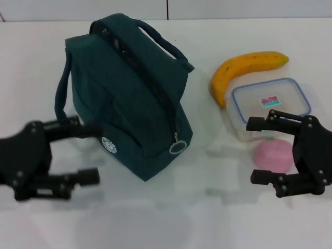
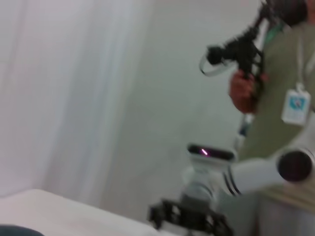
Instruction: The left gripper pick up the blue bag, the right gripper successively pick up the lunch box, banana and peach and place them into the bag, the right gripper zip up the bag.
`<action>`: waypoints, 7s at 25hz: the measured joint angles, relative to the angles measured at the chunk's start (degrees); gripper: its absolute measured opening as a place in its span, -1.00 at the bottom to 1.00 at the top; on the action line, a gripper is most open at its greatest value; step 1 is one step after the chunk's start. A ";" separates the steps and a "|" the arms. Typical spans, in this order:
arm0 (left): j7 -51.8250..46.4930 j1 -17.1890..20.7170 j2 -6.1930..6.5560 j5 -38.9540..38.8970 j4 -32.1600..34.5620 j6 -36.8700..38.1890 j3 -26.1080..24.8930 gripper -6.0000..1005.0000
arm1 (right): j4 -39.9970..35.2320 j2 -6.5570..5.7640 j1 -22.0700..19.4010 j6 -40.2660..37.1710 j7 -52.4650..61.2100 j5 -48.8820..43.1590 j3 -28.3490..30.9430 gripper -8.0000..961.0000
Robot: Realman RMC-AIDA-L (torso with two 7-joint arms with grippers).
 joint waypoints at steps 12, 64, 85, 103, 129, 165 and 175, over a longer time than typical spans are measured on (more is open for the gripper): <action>-24.15 -8.42 1.18 10.91 4.45 -1.72 -23.47 0.73 | 0.01 -0.01 -0.62 0.63 -0.37 0.56 0.07 0.82; -72.09 -17.17 -7.34 45.95 32.20 -18.41 -8.50 0.54 | 2.28 -0.62 -2.40 0.11 -1.48 0.71 4.66 0.82; -71.93 -17.99 -4.71 41.43 27.95 -14.71 -8.17 -0.83 | 2.28 -0.57 -1.98 0.90 -1.40 1.06 6.70 0.82; -70.14 -16.02 -3.98 39.45 27.63 -10.88 -8.19 -0.90 | 8.21 -1.34 -1.64 30.31 25.54 1.56 20.26 0.82; -69.92 -17.05 -4.04 39.48 27.24 -10.88 -8.17 -0.91 | 19.43 -1.17 2.73 39.15 35.93 1.58 18.36 0.62; -68.44 -17.39 -4.31 39.29 24.66 -10.97 -7.93 -0.91 | 19.43 -1.22 2.23 32.52 49.71 1.85 18.57 -0.03; -66.45 -17.38 -4.31 39.28 22.67 -11.03 -8.06 -0.91 | 20.36 -0.29 2.54 32.10 51.65 2.13 19.16 -0.58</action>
